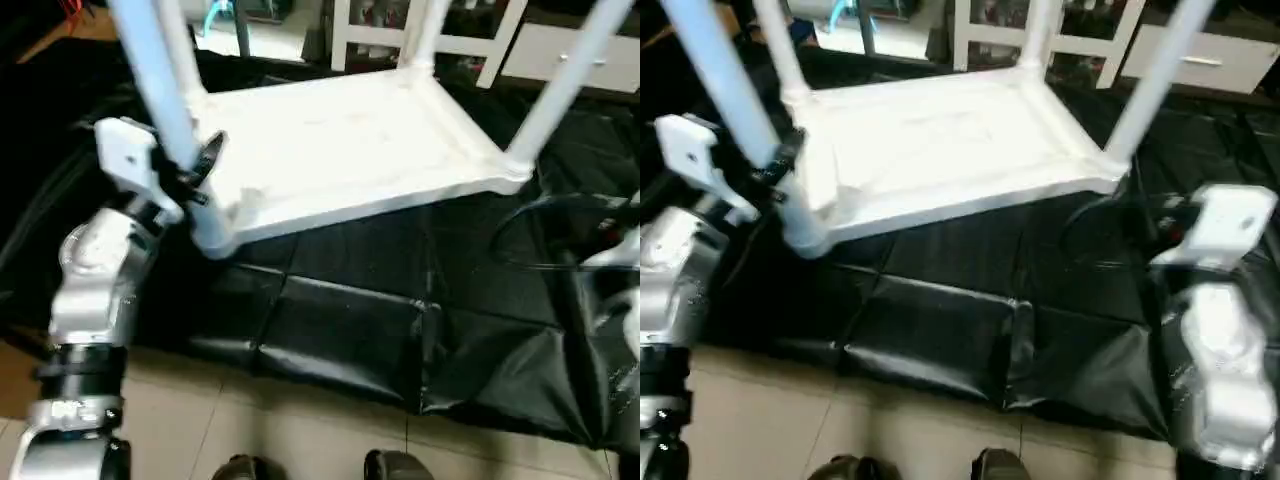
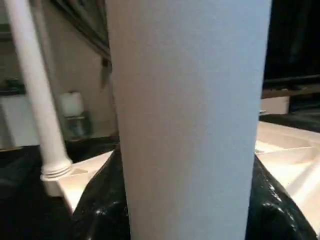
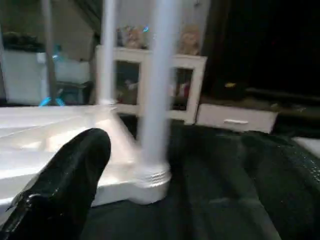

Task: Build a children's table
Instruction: Rotate leg to tighten

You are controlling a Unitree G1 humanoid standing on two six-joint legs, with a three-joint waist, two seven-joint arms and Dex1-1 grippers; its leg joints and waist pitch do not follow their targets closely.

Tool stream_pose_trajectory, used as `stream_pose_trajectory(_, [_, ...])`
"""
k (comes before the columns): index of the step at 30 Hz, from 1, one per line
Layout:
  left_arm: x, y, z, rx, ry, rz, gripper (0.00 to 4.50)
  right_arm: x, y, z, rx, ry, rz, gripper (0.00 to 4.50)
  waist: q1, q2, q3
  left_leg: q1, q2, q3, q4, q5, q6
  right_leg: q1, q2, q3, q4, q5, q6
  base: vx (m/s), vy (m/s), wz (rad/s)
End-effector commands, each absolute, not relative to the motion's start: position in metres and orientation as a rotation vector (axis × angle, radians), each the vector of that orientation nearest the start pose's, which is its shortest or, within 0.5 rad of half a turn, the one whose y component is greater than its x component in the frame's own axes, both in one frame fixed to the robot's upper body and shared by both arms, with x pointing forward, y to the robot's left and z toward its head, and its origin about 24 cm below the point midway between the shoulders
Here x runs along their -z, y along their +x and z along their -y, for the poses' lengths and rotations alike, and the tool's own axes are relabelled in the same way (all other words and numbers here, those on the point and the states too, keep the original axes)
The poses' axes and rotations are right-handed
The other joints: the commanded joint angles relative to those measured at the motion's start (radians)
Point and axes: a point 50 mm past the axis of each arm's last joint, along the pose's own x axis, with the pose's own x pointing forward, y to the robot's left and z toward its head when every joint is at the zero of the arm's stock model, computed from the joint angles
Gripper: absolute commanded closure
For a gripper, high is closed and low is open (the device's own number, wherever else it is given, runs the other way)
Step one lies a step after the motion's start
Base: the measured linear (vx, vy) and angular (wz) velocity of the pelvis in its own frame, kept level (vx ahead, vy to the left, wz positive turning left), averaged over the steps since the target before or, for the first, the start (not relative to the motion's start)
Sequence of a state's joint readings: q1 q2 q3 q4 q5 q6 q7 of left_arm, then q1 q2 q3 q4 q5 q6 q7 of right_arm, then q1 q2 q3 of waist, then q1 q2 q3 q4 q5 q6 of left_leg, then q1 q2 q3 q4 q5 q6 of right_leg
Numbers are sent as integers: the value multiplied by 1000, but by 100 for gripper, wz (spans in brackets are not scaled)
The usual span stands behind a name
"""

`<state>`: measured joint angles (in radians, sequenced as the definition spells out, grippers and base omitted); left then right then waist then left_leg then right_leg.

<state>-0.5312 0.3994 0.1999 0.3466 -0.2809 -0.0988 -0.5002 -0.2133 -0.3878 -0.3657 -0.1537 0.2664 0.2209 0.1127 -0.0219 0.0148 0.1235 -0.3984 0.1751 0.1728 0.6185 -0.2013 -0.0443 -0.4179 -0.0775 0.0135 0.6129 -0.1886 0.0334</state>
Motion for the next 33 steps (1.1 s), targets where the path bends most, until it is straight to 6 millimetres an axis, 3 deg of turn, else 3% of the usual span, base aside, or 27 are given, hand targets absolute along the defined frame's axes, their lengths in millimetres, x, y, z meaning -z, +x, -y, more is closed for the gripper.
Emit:
stream_pose_trajectory(1, [-152,336,-249,268,221,283,266,-164,282,285,148,-108,266,0,13,-7,-77,23,20,-3,-76,-65,57,55,-29,10,-50,52,-263,0,0,0])
stream_pose_trajectory(2, [-152,336,-249,276,216,281,266,-166,284,287,144,-105,267,0,10,-4,-77,23,19,-2,-76,-71,56,55,-28,10,-50,44,-271,0,0,0])
stream_pose_trajectory(4, [-150,337,-246,326,188,271,266,-173,295,296,127,-87,274,0,9,-10,-76,22,19,-1,-75,-81,60,58,-31,9,-50,24,-290,0,0,0])
stream_pose_trajectory(5, [-153,335,-232,453,113,289,266,-183,304,303,120,-96,283,0,13,-10,-77,27,22,1,-75,-87,59,55,-33,11,-51,2,-299,0,0,0])
stream_pose_trajectory(6, [-153,335,-231,460,109,290,231,-183,304,303,120,-97,284,0,16,-16,-81,28,24,4,-73,-68,69,57,-32,12,-47,20,-311,0,0,0])
stream_pose_trajectory(7, [-154,333,-226,503,90,295,210,-185,305,303,118,-100,286,0,19,-14,-83,29,25,5,-71,-49,77,57,-33,12,-45,45,-316,0,0,0])
stream_pose_trajectory(8, [-152,327,-215,616,76,274,210,-185,308,301,98,-89,290,0,24,-16,-86,27,26,6,-67,-3,98,59,-33,12,-37,108,-325,0,0,0])
stream_pose_trajectory(10, [-150,324,-212,654,82,258,194,-184,309,299,86,-84,289,0,33,-13,-88,28,29,7,-64,52,135,55,-31,10,-31,175,-334,0,0,0])
stream_pose_trajectory(12, [-146,320,-209,701,101,235,176,-181,312,296,56,-87,282,0,43,-13,-87,33,30,12,-62,48,156,49,-29,9,-33,163,-343,0,0,0])
stream_pose_trajectory(14, [-145,317,-208,734,124,225,155,-179,316,294,25,-90,279,0,51,-13,-86,33,33,12,-65,27,151,48,-31,9,-35,125,-340,0,0,0])
stream_pose_trajectory(17, [-148,311,-206,808,104,211,155,-177,321,296,-10,-87,276,0,55,-13,-82,36,34,15,-70,-27,125,44,-31,8,-40,56,-334,0,0,0])
stream_pose_trajectory(20, [-152,307,-206,847,112,196,186,-182,324,303,1,-89,288,0,56,-12,-80,39,34,19,-73,-47,106,42,-30,7,-41,36,-329,0,0,0])
stream_pose_trajectory(26, [-159,297,-199,946,97,191,234,-190,326,314,23,-78,306,0,55,-15,-80,36,33,24,-73,-32,117,44,-32,6,-40,51,-325,0,0,0])
stream_pose_trajectory(30, [-157,278,-198,1072,63,91,261,-186,327,314,2,-80,304,0,56,-18,-81,30,32,25,-69,11,143,44,-33,6,-35,93,-329,0,0,0])
stream_pose_trajectory(33, [-158,267,-198,1126,17,31,265,-183,328,312,-7,-77,303,0,56,-20,-83,27,32,24,-67,18,144,47,-34,6,-29,97,-334,0,0,0])
